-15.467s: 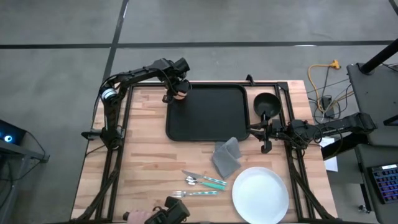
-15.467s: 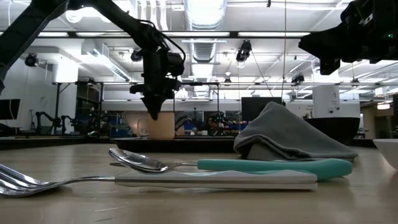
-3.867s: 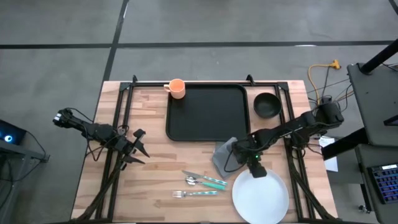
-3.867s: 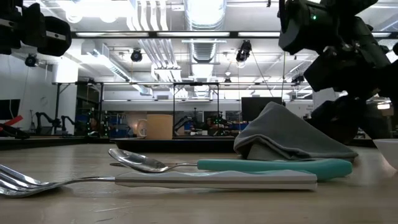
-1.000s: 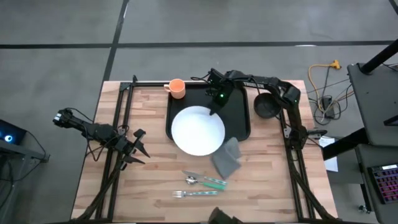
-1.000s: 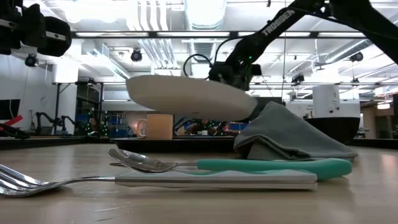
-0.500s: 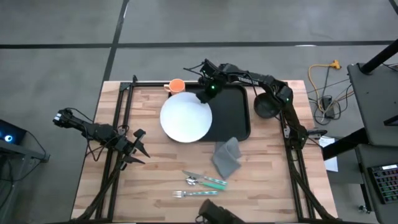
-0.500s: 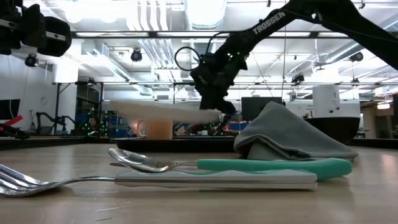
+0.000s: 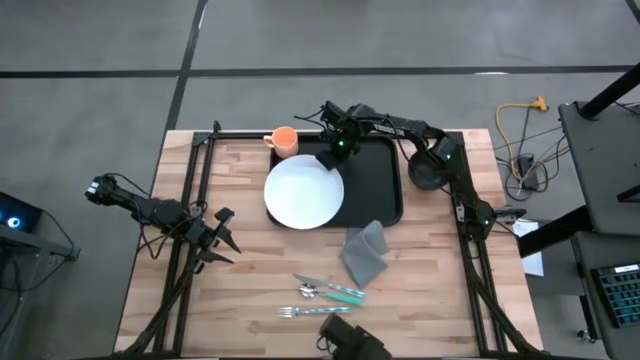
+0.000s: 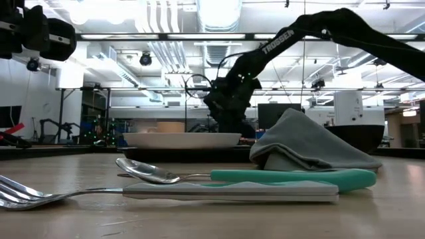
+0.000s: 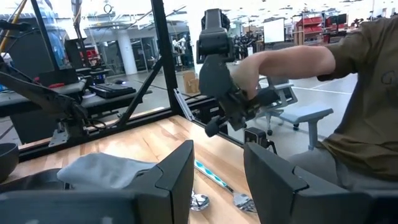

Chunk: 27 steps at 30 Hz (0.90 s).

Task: Set up tray
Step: Put the white plate on the bottom left side of the black tray

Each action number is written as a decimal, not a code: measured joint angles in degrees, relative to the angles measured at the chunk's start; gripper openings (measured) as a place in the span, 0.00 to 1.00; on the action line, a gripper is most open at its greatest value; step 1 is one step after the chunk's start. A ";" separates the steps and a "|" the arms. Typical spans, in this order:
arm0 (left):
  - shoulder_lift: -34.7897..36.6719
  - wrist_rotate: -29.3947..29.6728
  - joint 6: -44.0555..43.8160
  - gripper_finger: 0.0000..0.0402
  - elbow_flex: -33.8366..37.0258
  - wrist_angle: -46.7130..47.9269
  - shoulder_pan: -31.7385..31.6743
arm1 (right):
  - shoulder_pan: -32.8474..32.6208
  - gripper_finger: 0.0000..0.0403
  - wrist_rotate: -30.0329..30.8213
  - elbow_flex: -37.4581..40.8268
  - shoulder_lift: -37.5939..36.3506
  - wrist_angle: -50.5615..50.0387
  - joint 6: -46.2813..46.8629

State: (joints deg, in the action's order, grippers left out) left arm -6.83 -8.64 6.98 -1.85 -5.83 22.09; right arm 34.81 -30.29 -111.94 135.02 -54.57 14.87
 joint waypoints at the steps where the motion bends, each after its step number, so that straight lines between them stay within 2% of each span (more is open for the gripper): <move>1: 0.00 0.00 0.14 0.30 0.00 0.00 0.00 | 0.27 0.02 -0.01 0.02 0.19 0.23 0.37; 14: 0.00 0.04 1.93 0.30 0.00 0.07 0.00 | 0.72 0.02 1.79 0.08 1.25 3.12 2.76; 27: 0.00 0.02 1.95 0.30 0.00 0.07 0.00 | 0.85 0.02 1.83 0.02 1.25 1.81 4.69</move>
State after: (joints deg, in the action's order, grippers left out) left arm -6.83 -8.62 8.92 -1.85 -5.76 22.09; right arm 35.66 -28.46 -111.92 136.27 -52.76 19.56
